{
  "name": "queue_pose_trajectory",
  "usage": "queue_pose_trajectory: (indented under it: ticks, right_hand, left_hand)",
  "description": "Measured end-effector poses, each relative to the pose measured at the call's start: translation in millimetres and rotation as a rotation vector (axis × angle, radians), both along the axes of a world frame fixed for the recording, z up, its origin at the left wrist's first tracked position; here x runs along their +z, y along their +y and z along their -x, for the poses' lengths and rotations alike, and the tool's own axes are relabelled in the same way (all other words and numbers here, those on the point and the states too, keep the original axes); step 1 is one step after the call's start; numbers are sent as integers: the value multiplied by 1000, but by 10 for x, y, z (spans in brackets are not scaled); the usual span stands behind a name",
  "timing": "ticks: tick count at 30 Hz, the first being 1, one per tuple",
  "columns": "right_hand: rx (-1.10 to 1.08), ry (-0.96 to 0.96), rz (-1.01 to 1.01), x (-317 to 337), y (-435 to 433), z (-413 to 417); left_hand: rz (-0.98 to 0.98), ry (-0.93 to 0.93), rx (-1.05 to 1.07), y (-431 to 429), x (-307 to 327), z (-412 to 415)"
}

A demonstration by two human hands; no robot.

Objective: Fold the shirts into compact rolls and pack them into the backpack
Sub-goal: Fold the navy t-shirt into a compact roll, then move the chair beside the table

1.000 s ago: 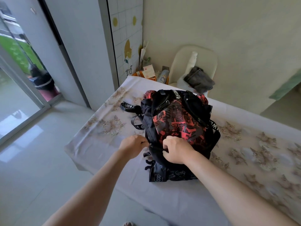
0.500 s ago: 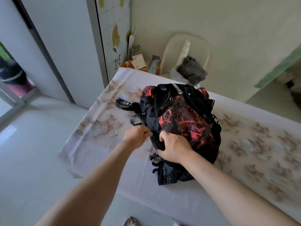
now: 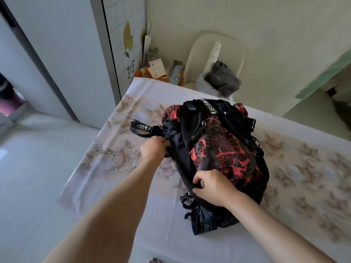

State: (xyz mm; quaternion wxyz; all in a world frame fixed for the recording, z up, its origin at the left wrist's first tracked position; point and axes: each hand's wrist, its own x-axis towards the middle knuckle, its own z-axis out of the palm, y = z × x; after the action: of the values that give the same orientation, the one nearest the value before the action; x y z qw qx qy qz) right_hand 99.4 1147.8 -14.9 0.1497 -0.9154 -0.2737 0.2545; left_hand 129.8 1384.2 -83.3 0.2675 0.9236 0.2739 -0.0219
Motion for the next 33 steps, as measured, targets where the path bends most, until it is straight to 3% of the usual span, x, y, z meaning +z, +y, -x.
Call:
queue_pose_trajectory:
  ticks: [4, 6, 9, 10, 12, 15, 23, 30, 33]
  right_hand:
    - [54, -33, -65, 24, -108, -75]
    - [38, -298, -198, -17, -226, -137]
    - [-100, -674, -166, -62, -437, -325]
    - [-150, -677, -66, -90, -529, -392]
    - [-269, -473, 128, -155, -760, -484]
    - [-319, -141, 162, -281, -1064, -509]
    - [-294, -138, 130, -224, -1250, -549]
    - [-162, 64, 72, -187, -1472, -788]
    - [-35, -56, -27, -58, -1768, -839]
  left_hand:
    - [-195, -109, 19, -171, 85, -79]
    - [-213, -355, 8, -371, 269, -63]
    - [-180, -660, -300, -843, 529, -36]
    - [-177, -653, -410, -1007, 543, -17]
    - [-184, -469, -557, -1290, 441, 69]
    - [-318, -210, -667, -1509, 169, 238]
    - [-426, -74, -680, -1689, 237, 235]
    - [-436, 97, -593, -1862, 322, 137]
    - [-404, 48, -438, -2123, 529, 110]
